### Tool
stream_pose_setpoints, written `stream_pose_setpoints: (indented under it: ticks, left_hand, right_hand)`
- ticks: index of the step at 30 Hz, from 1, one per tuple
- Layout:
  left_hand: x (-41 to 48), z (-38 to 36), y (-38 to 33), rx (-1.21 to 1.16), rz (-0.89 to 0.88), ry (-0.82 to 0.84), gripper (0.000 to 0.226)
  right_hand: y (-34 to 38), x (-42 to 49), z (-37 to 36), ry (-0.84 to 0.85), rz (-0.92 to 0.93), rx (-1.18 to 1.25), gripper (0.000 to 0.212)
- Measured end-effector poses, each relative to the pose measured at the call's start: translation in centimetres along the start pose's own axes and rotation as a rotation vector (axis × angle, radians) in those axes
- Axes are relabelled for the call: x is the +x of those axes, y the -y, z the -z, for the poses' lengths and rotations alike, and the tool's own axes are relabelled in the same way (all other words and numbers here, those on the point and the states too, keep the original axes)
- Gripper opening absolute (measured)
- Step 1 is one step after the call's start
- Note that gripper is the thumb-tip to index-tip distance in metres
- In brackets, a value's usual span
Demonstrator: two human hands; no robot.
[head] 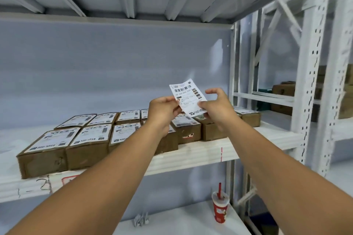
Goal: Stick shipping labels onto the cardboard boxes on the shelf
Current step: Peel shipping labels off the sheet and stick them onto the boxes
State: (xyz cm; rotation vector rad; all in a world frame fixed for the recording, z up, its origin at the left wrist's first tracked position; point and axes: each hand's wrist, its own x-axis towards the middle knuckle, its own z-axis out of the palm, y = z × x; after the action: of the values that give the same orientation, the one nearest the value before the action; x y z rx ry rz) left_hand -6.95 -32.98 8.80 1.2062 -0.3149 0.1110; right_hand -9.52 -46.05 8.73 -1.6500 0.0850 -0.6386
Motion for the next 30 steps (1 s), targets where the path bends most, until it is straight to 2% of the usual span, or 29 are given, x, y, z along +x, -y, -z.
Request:
stream_pose_setpoints:
  ticks: [3,4,8,10,12,20,25,30]
  left_hand:
    - [1.3,-1.3,1.1,0.149,-0.029,0.08,0.016]
    - [1.8,-1.6,1.5,0.275,-0.058,0.098,0.018]
    - [3.7,-2.3,3.4,0.98,-0.16,0.15,0.059]
    - [4.3,-1.9,4.6,1.252,-0.198,0.214,0.064]
    - [4.6,-1.4,5.6,1.404,-0.207,0.295,0.063]
    - [4.9,-0.4,6.2,1.403,-0.264,0.381,0.06]
    - [4.8,-0.3,6.3,1.418,-0.296,0.369,0.056]
    - [5.1,-0.3,6.3,1.442,-0.333,0.445,0.06]
  right_hand:
    - [-1.1,1.5,1.6,-0.102,0.011,-0.045,0.026]
    - [-1.4,1.9,2.0,-0.131,0.01,-0.045,0.024]
    - [-2.7,3.9,3.7,-0.321,0.005,-0.091,0.023]
    - [-3.3,4.6,4.3,-0.345,0.003,-0.126,0.023]
    - [-3.8,5.1,4.6,-0.305,0.012,-0.223,0.026]
    - [-4.6,6.4,3.0,-0.174,-0.007,-0.383,0.031]
    - [-4.5,6.8,2.5,-0.174,-0.056,-0.515,0.03]
    - [-4.6,7.2,2.7,-0.154,-0.023,-0.596,0.033]
